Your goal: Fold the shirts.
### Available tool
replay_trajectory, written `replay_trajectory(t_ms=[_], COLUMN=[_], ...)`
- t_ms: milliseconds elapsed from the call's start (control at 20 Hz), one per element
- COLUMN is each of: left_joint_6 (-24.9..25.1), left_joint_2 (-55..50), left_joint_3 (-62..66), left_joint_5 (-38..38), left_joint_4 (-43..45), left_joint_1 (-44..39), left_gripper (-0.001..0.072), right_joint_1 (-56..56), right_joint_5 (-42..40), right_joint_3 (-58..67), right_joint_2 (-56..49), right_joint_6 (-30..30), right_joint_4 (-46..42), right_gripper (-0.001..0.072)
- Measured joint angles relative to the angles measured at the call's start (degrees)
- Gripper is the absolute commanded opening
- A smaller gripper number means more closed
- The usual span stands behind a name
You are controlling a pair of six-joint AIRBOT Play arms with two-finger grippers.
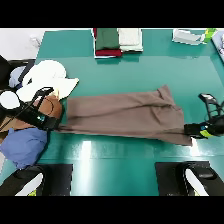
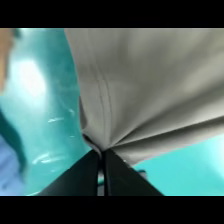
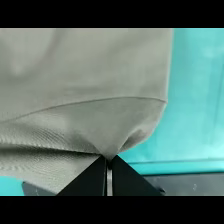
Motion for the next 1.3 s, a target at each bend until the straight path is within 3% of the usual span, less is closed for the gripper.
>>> replay_trajectory(t_ms=[300,550,900,950,1000,1050,1150,1300], left_joint_6=[0.0,0.3,0.4,0.4,0.4,0.3,0.0,-0.1], left_joint_2=[-0.6,-11.4,-26.4,-27.2,-27.7,-28.2,-28.7,-28.5], left_joint_3=[2.1,8.7,16.2,16.7,17.2,17.9,20.2,24.6], left_joint_5=[6.1,13.7,19.7,20.1,20.3,20.4,20.1,17.0], left_joint_4=[-1.4,-1.1,-1.2,-1.2,-1.2,-1.2,-1.2,-1.4], left_joint_1=[0.0,0.0,0.0,0.0,0.0,0.0,0.0,0.0], left_gripper=[0.0024,0.0025,0.0028,0.0186,0.0502,0.0538,0.0476,0.0475], right_joint_1=[-2.9,0.1,3.5,3.6,3.7,3.7,3.5,1.2], right_joint_5=[-4.7,-10.6,-12.9,-13.0,-13.1,-13.3,-13.5,-12.5], right_joint_3=[9.6,22.9,38.3,39.9,41.3,42.7,45.5,47.8], right_joint_2=[-7.4,-23.9,-45.0,-47.1,-48.8,-50.3,-52.0,-51.5], right_joint_6=[-2.0,-2.7,-2.9,-3.0,-3.0,-3.3,-4.1,-6.6], right_joint_4=[0.4,2.7,6.7,7.5,8.1,8.5,9.4,10.4], right_gripper=[0.0012,0.0012,0.0016,0.0049,0.0244,0.0409,0.0464,0.0514])
